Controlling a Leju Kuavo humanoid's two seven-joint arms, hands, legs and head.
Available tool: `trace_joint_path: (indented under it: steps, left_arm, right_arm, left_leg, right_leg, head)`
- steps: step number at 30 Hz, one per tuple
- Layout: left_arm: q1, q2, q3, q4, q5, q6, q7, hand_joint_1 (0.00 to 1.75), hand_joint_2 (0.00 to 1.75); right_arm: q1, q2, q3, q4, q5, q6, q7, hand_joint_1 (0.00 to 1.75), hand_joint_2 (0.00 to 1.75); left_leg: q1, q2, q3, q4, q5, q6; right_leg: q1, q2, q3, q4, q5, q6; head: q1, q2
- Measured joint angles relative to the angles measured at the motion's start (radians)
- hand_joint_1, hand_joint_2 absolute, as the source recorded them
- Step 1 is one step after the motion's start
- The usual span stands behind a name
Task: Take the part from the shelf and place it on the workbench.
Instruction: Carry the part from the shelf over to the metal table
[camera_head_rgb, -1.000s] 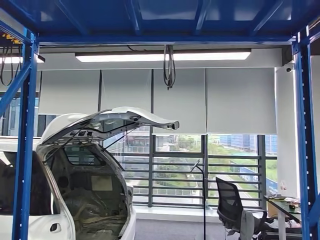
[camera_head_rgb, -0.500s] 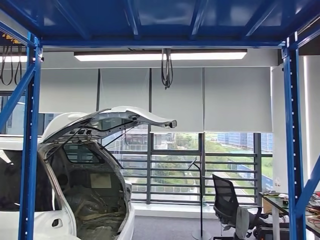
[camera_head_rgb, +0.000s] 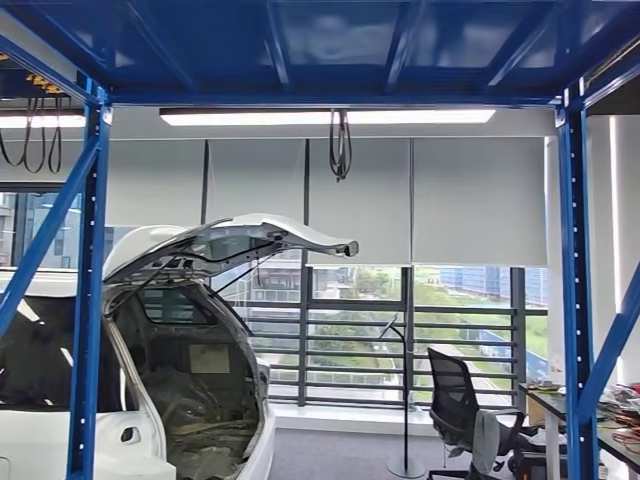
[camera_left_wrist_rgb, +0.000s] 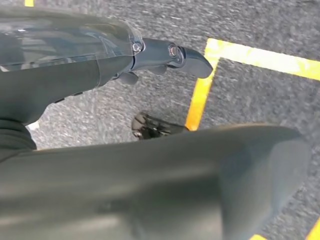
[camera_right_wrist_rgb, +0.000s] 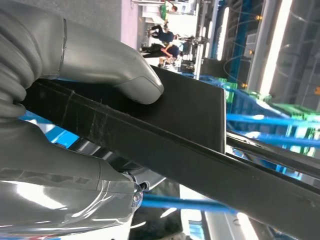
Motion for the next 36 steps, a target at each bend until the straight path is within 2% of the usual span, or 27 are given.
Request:
trace_joint_path:
  steps: [1, 2, 3, 4, 6, 7, 8, 9, 11, 13, 14, 15, 16, 17, 18, 19, 21, 22, 23, 24, 25, 26, 28, 29, 32, 34, 36]
  left_arm:
    - [0.0, 0.0, 0.0, 0.0, -0.004, 0.0, 0.003, 0.0, 1.75]
    - [0.0, 0.001, 0.0, 0.0, -0.007, -0.001, 0.006, 0.0, 1.75]
    - [0.0, 0.002, 0.0, -0.001, -0.009, -0.001, 0.007, 0.0, 1.75]
    - [-0.002, 0.003, 0.0, -0.002, -0.012, -0.003, 0.008, 0.0, 1.75]
    - [-0.004, 0.005, 0.0, -0.002, -0.018, -0.006, 0.008, 0.0, 1.75]
    - [-0.005, 0.005, 0.0, -0.003, -0.022, -0.008, 0.008, 0.0, 1.75]
    - [-0.005, 0.006, 0.0, -0.003, -0.024, -0.009, 0.008, 0.0, 1.75]
    - [-0.006, 0.006, 0.0, -0.003, -0.028, -0.009, 0.007, 0.0, 1.75]
    - [-0.008, 0.006, 0.0, -0.003, -0.035, -0.01, 0.008, 0.0, 1.75]
    - [-0.008, 0.006, 0.0, -0.003, -0.041, -0.011, 0.008, 0.0, 1.75]
    - [-0.009, 0.006, 0.0, -0.003, -0.043, -0.012, 0.007, 0.0, 1.75]
    - [-0.009, 0.006, 0.0, -0.003, -0.045, -0.012, 0.004, 0.0, 1.75]
    - [-0.009, 0.006, 0.0, -0.003, -0.046, -0.013, 0.001, 0.0, 1.75]
    - [-0.009, 0.007, 0.0, -0.003, -0.049, -0.015, -0.002, 0.0, 1.75]
    - [-0.008, 0.007, 0.0, -0.003, -0.051, -0.016, -0.006, 0.0, 1.75]
    - [-0.008, 0.008, -0.001, -0.003, -0.052, -0.016, -0.009, 0.0, 1.75]
    - [-0.01, 0.01, -0.001, -0.004, -0.053, -0.012, -0.012, 0.0, 1.75]
    - [-0.011, 0.011, -0.001, -0.004, -0.054, -0.009, -0.012, 0.0, 1.75]
    - [-0.012, 0.012, -0.001, -0.004, -0.055, -0.007, -0.01, 0.0, 1.75]
    - [-0.012, 0.013, -0.001, -0.004, -0.057, -0.005, -0.006, 0.0, 1.75]
    - [-0.012, 0.014, -0.001, -0.004, -0.058, -0.001, 0.0, 0.0, 1.75]
    - [-0.012, 0.016, 0.0, -0.004, -0.06, 0.002, 0.006, 0.0, 1.75]
    - [-0.017, 0.019, 0.001, -0.005, -0.061, 0.01, 0.017, 0.0, 1.75]
    - [-0.021, 0.019, 0.002, -0.005, -0.061, 0.012, 0.021, 0.0, 1.75]
    - [-0.025, 0.021, 0.007, -0.005, -0.061, 0.017, 0.029, 0.0, 1.75]
    - [-0.021, 0.022, 0.008, -0.005, -0.062, 0.017, 0.03, 0.0, 1.75]
    - [-0.02, 0.022, 0.009, -0.005, -0.064, 0.015, 0.029, 0.0, 1.75]
  right_arm:
    - [0.0, -0.001, -0.001, 0.0, -0.001, 0.0, -0.002, 1.75, 1.75]
    - [0.0, -0.002, -0.003, -0.001, -0.003, 0.0, -0.003, 1.75, 1.75]
    - [-0.001, -0.003, -0.005, -0.002, -0.005, 0.0, -0.003, 1.75, 1.75]
    - [-0.002, -0.003, -0.006, -0.002, -0.007, 0.0, -0.002, 1.75, 1.75]
    - [-0.004, -0.003, -0.009, -0.004, -0.011, -0.001, -0.001, 1.75, 1.75]
    - [-0.004, -0.003, -0.01, -0.004, -0.012, -0.001, 0.001, 1.75, 1.75]
    - [-0.004, -0.003, -0.011, -0.004, -0.013, -0.002, 0.001, 1.75, 1.75]
    - [-0.005, -0.003, -0.012, -0.004, -0.015, -0.002, 0.001, 1.75, 1.75]
    - [-0.007, -0.003, -0.014, -0.005, -0.02, -0.003, 0.0, 1.75, 1.75]
    - [-0.012, -0.003, -0.016, -0.01, -0.025, -0.003, -0.002, 1.75, 1.75]
    - [-0.015, -0.003, -0.018, -0.013, -0.027, -0.003, -0.003, 1.75, 1.75]
    - [-0.016, -0.003, -0.02, -0.014, -0.028, -0.003, -0.003, 1.75, 1.75]
    - [-0.017, -0.003, -0.022, -0.014, -0.028, -0.003, -0.004, 1.75, 1.75]
    - [-0.018, -0.003, -0.023, -0.014, -0.028, -0.002, -0.005, 1.75, 1.75]
    - [-0.018, -0.003, -0.023, -0.014, -0.027, 0.0, -0.007, 1.75, 1.75]
    - [-0.018, -0.002, -0.024, -0.014, -0.026, 0.002, -0.009, 1.75, 1.75]
    - [-0.017, -0.002, -0.024, -0.014, -0.024, 0.005, -0.013, 1.75, 1.75]
    - [-0.016, -0.002, -0.024, -0.014, -0.022, 0.006, -0.013, 1.75, 1.75]
    - [-0.015, -0.001, -0.025, -0.014, -0.021, 0.007, -0.014, 1.75, 1.75]
    - [-0.014, -0.001, -0.026, -0.014, -0.017, 0.008, -0.016, 1.75, 1.75]
    - [-0.014, -0.001, -0.029, -0.013, -0.011, 0.008, -0.018, 1.75, 1.75]
    - [-0.013, -0.001, -0.031, -0.014, -0.003, 0.009, -0.021, 1.75, 1.75]
    - [-0.012, -0.002, -0.037, -0.014, 0.012, 0.009, -0.027, 1.75, 1.75]
    - [-0.011, -0.002, -0.041, -0.014, 0.017, 0.009, -0.03, 1.75, 1.75]
    - [-0.009, -0.006, -0.052, -0.013, 0.026, 0.01, -0.036, 1.75, 1.75]
    - [-0.009, -0.01, -0.059, -0.011, 0.03, 0.013, -0.038, 1.75, 1.75]
    - [-0.011, -0.015, -0.063, -0.005, 0.033, 0.019, -0.038, 1.75, 1.75]
  left_leg:
    - [0.0, 0.002, -0.006, -0.001, 0.005, 0.006]
    - [0.001, 0.004, -0.015, -0.002, 0.013, 0.014]
    - [0.001, 0.007, -0.026, -0.003, 0.024, 0.024]
    - [0.0, 0.009, -0.038, -0.003, 0.034, 0.031]
    - [-0.004, 0.01, -0.063, -0.002, 0.055, 0.037]
    - [-0.006, 0.011, -0.076, -0.002, 0.065, 0.038]
    - [-0.009, 0.011, -0.089, -0.001, 0.076, 0.039]
    - [-0.011, 0.011, -0.102, -0.001, 0.086, 0.039]
    - [-0.014, 0.01, -0.124, -0.001, 0.106, 0.037]
    - [-0.017, 0.009, -0.136, -0.001, 0.124, 0.031]
    - [-0.016, 0.009, -0.14, -0.002, 0.133, 0.025]
    - [-0.014, 0.009, -0.144, -0.004, 0.143, 0.019]
    - [-0.011, 0.009, -0.149, -0.004, 0.147, 0.014]
    - [-0.009, 0.008, -0.156, 0.001, 0.135, 0.009]
    - [-0.007, 0.007, -0.165, 0.021, 0.107, 0.005]
    - [-0.006, 0.006, -0.177, 0.06, 0.06, 0.002]
    - [-0.006, 0.005, -0.205, 0.182, -0.026, -0.005]
    - [-0.005, 0.005, -0.214, 0.24, -0.04, -0.008]
    - [-0.005, 0.005, -0.215, 0.275, -0.028, -0.011]
    - [-0.003, 0.005, -0.201, 0.278, 0.003, -0.013]
    - [-0.001, 0.006, -0.17, 0.245, 0.035, -0.015]
    - [0.001, 0.01, -0.126, 0.185, 0.054, -0.017]
    - [0.001, 0.018, -0.045, 0.057, 0.047, -0.013]
    - [0.0, 0.019, -0.026, 0.021, 0.032, -0.008]
    - [0.001, 0.007, -0.031, -0.002, 0.02, 0.015]
    - [0.003, 0.0, -0.04, -0.004, 0.03, 0.031]
    - [0.0, -0.009, -0.051, -0.003, 0.04, 0.039]
  right_leg:
    - [-0.001, 0.001, -0.005, 0.003, -0.001, 0.006]
    - [-0.002, 0.003, -0.012, 0.013, -0.018, 0.011]
    - [-0.004, 0.004, -0.021, 0.04, -0.052, 0.016]
    - [-0.006, 0.005, -0.031, 0.084, -0.102, 0.019]
    - [-0.009, 0.005, -0.051, 0.204, -0.188, 0.022]
    - [-0.009, 0.005, -0.051, 0.251, -0.2, 0.023]
    - [-0.01, 0.005, -0.04, 0.271, -0.191, 0.023]
    - [-0.009, 0.005, -0.012, 0.254, -0.164, 0.021]
    - [-0.006, 0.007, 0.086, 0.127, -0.115, 0.011]
    - [0.0, 0.009, 0.185, -0.026, -0.113, -0.002]
    - [0.003, 0.01, 0.21, -0.07, -0.12, -0.006]
    - [0.007, 0.01, 0.216, -0.092, -0.12, -0.009]
    - [0.006, 0.008, 0.211, -0.097, -0.112, -0.013]
    - [0.005, 0.006, 0.202, -0.1, -0.101, -0.019]
    - [0.004, 0.004, 0.191, -0.102, -0.089, -0.025]
    - [0.003, 0.002, 0.178, -0.104, -0.078, -0.031]
    - [0.005, 0.0, 0.151, -0.1, -0.06, -0.036]
    - [0.005, -0.001, 0.137, -0.096, -0.052, -0.036]
    - [0.005, -0.003, 0.123, -0.092, -0.044, -0.035]
    - [0.004, -0.003, 0.107, -0.085, -0.038, -0.032]
    - [0.003, -0.004, 0.092, -0.075, -0.033, -0.03]
    - [0.003, -0.005, 0.077, -0.064, -0.031, -0.027]
    - [0.005, -0.009, 0.054, -0.038, -0.029, -0.019]
    - [0.007, -0.011, 0.045, -0.028, -0.027, -0.015]
    - [0.006, -0.018, 0.022, -0.007, -0.029, 0.002]
    - [0.003, -0.009, -0.003, 0.054, -0.076, 0.013]
    - [-0.001, -0.002, -0.046, 0.178, -0.148, 0.019]
  head:
    - [0.0, 0.0]
    - [0.0, 0.0]
    - [0.0, 0.0]
    - [0.0, 0.0]
    - [0.0, 0.0]
    - [0.0, 0.0]
    - [0.0, 0.0]
    - [0.0, 0.0]
    - [0.0, 0.0]
    - [0.0, 0.0]
    - [0.0, 0.0]
    - [0.0, 0.0]
    - [0.0, 0.0]
    - [0.0, 0.0]
    - [0.001, 0.0]
    - [0.001, 0.0]
    - [0.001, 0.0]
    - [0.001, 0.0]
    - [0.001, 0.0]
    - [0.001, 0.0]
    - [0.001, 0.0]
    - [0.001, 0.0]
    - [0.001, 0.0]
    - [0.001, 0.0]
    - [0.0, 0.0]
    - [0.0, 0.0]
    - [0.0, 0.0]
